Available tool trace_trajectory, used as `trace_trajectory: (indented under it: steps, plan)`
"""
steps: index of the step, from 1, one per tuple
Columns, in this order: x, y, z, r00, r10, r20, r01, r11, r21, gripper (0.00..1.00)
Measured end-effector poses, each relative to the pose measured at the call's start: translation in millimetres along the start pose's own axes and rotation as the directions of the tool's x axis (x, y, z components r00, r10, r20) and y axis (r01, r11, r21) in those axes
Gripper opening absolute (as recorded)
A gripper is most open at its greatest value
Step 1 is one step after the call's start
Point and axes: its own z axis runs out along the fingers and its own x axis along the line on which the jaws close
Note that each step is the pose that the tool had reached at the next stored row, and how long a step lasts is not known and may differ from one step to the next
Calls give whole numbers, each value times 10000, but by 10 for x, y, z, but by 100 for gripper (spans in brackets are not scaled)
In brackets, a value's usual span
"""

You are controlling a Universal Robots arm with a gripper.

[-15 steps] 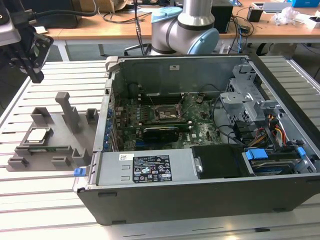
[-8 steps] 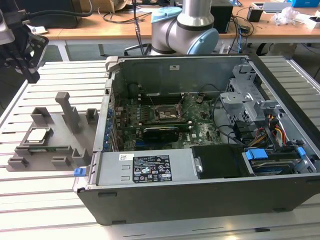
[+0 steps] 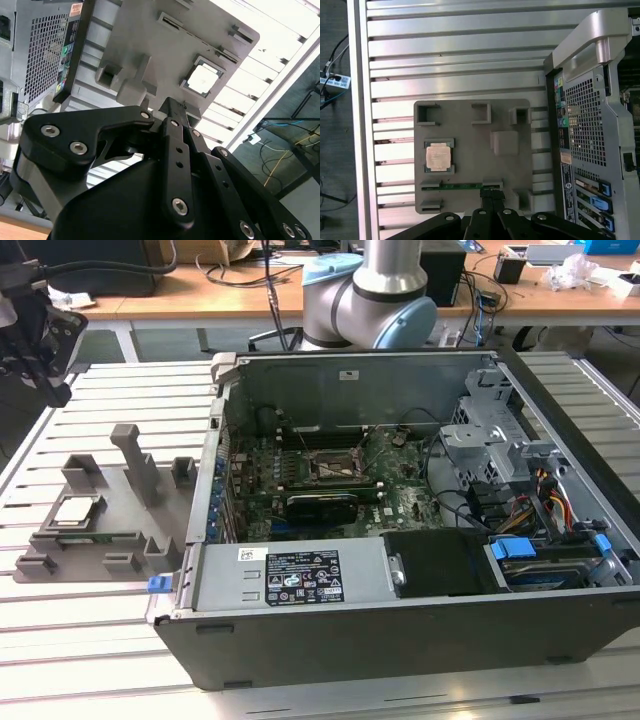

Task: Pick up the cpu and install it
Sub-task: 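Reach for the cpu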

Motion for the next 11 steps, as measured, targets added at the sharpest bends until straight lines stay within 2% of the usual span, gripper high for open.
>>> trace_trajectory:
  steps: [11]
  plan:
    - [182, -13, 0, 10000, 1, 1, -1, 10000, -1, 11]
